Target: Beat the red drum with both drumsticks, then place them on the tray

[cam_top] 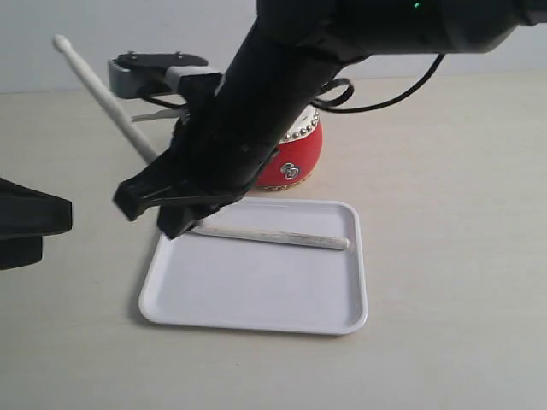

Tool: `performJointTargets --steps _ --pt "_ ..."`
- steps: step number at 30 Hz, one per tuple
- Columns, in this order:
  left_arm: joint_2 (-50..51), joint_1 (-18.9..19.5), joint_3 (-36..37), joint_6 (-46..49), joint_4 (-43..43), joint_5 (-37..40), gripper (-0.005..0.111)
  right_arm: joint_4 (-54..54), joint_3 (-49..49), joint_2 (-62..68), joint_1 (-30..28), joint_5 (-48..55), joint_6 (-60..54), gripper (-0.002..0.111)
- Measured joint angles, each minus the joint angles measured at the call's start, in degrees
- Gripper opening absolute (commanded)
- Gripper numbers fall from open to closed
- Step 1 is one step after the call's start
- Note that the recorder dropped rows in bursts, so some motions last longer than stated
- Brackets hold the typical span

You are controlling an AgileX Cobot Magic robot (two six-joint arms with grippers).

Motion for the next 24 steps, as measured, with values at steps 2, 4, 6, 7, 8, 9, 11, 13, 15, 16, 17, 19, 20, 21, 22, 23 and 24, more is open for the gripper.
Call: performJointTargets --steps 2,4,6,7,8,9,11,13,15,16,17,19,20,21,22,23,24 --pt "-1.89 0.0 0.0 -0.36 0.77 0.52 0.068 -4.61 0.0 -0.83 -1.43 0.97 0.02 0.0" --pt "-4.02 0.0 0.0 -0.82 1.56 0.78 0.057 -9.4 0.0 -1.57 -2.37 3.15 -2.25 0.0" --pt "-6.02 0.0 0.0 -1.09 2.47 0.92 0.038 -13.34 0.0 -1.87 -2.77 7.1 -6.82 0.0" --pt "-6.94 0.0 0.0 -1.23 2.85 1.03 0.026 -14.91 0.0 -1.96 -2.77 9.55 -9.7 0.0" --pt "-7.73 0.0 0.0 -1.23 3.21 1.03 0.017 -16.22 0.0 -1.96 -2.77 12.03 -12.5 0.0" --pt "-8.31 0.0 0.0 -1.36 3.35 1.03 0.004 -17.0 0.0 -1.96 -2.77 13.89 -14.96 0.0" --pt "-9.52 0.0 0.0 -1.36 3.75 1.16 0.001 -19.15 0.0 -1.86 -2.77 16.93 -18.45 0.0" --pt "-10.32 0.0 0.0 -1.36 4.19 1.24 0.001 -21.53 0.0 -1.52 -2.77 17.9 -19.81 0.0" --pt "-10.86 0.0 0.0 -1.36 4.32 1.24 0.001 -24.67 0.0 -0.92 -2.77 18.3 -20.21 0.0" --pt "-10.98 0.0 0.0 -1.36 4.45 1.24 0.001 -25.91 0.14 -0.54 -2.77 18.34 -20.21 0.0" --pt "-11.09 0.0 0.0 -1.36 4.54 1.24 0.001 -26.73 0.45 -0.02 -2.77 18.34 -20.44 0.0" --pt "-11.23 0.0 0.0 -1.47 4.54 1.24 0.001 -27.23 1.16 1.03 -2.77 18.34 -21.15 0.0" --pt "-11.23 0.0 0.0 -1.47 4.54 1.28 0.001 -27.23 1.7 1.67 -2.77 18.45 -21.39 0.0" --pt "-11.23 0.0 0.0 -1.47 4.67 1.28 0.001 -27.23 2.03 2.28 -2.77 18.57 -21.53 0.0" --pt "-11.34 0.0 0.0 -1.47 4.82 1.38 0.001 -27.01 2.49 3.1 -2.77 18.69 -21.62 0.0" --pt "-11.34 0.0 0.0 -1.47 4.91 1.38 0.001 -26.89 2.85 3.99 -2.77 18.79 -21.62 0.0" --pt "-11.34 0.0 0.0 -1.47 5.05 1.62 0.001 -26.6 3.36 4.73 -2.77 18.79 -21.73 0.0"
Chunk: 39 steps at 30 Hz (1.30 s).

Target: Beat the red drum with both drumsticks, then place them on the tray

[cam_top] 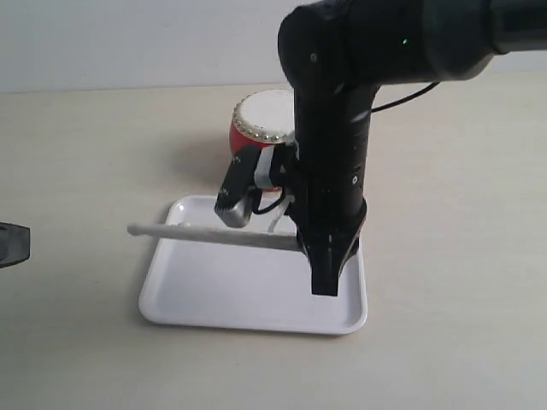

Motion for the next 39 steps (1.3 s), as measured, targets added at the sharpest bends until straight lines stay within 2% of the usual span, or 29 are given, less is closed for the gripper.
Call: performJointTargets --steps 18,39 --pt "0.0 0.0 0.0 0.0 1.35 1.27 0.001 -0.33 4.0 6.55 0.0 -0.29 -1.77 0.0" --pt "0.0 0.0 0.0 0.0 1.35 1.38 0.001 -2.12 4.0 6.77 0.0 -10.11 -1.77 0.0"
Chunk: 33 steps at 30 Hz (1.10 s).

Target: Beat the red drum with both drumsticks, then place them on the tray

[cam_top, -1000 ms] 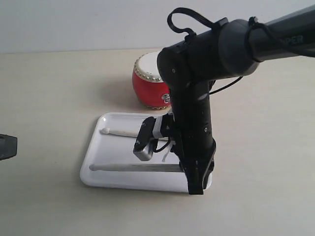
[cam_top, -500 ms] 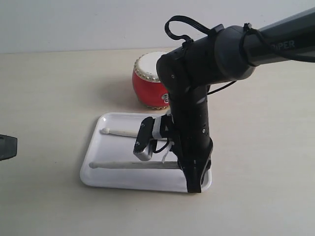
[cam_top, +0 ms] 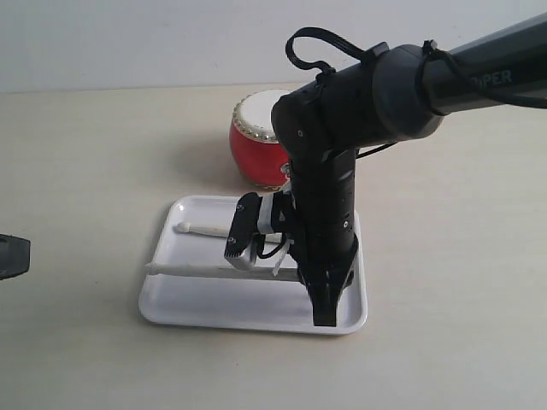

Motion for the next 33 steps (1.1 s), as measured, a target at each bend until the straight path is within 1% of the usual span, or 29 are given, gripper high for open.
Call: performJointTargets --steps 5,7,8,12,15,17,22,26,31,33 --pt "0.0 0.0 0.0 0.0 0.0 0.72 0.001 -1.29 0.0 0.0 0.0 0.0 0.0 0.0" --pt "0.0 0.0 0.0 0.0 0.0 0.72 0.001 -1.99 0.0 0.0 0.0 0.0 0.0 0.005" --pt "0.0 0.0 0.0 0.0 0.0 0.72 0.001 -2.0 0.0 0.0 0.0 0.0 0.0 0.01" --pt "0.0 0.0 0.0 0.0 0.0 0.72 0.001 -2.0 0.0 0.0 0.0 0.0 0.64 0.025" --pt "0.0 0.0 0.0 0.0 0.0 0.72 0.001 -2.0 0.0 0.0 0.0 0.0 1.94 0.033" --pt "0.0 0.0 0.0 0.0 0.0 0.72 0.001 -2.0 0.0 0.0 0.0 0.0 3.22 0.034" --pt "0.0 0.0 0.0 0.0 1.19 0.72 0.001 -2.0 0.0 -0.17 0.0 0.0 9.4 0.033" --pt "0.0 0.0 0.0 0.0 2.61 0.6 0.001 0.97 0.0 -3.12 0.0 1.89 11.1 0.021" --pt "0.0 0.0 0.0 0.0 3.7 -1.47 0.001 6.77 0.08 -7.74 0.0 3.49 11.32 0.0" --pt "0.0 0.0 0.0 0.0 5.08 -2.33 0.001 8.89 0.08 -10.54 0.0 3.61 11.44 0.0"
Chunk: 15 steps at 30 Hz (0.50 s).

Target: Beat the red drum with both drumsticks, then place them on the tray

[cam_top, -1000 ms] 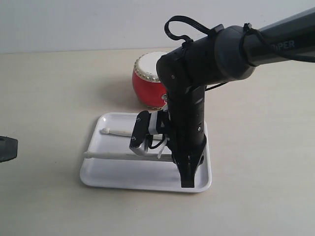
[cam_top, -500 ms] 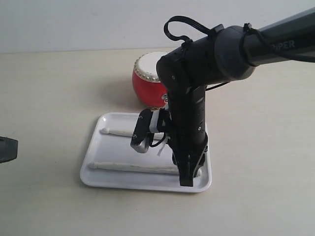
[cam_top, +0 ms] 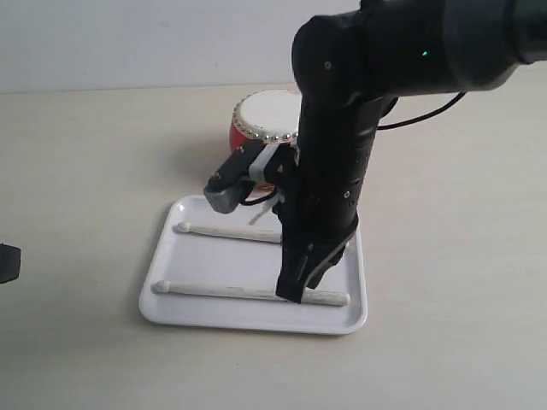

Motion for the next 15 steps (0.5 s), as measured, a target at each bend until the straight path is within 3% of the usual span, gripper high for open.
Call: performJointTargets --steps 9,15 --pt "-0.97 0.0 0.0 0.0 4.89 -4.28 0.0 1.28 0.0 -12.19 -0.26 -3.47 2.05 0.0" --pt "-2.4 0.0 0.0 0.0 7.28 -4.8 0.0 1.42 0.14 -18.99 -4.33 -5.02 2.05 0.0"
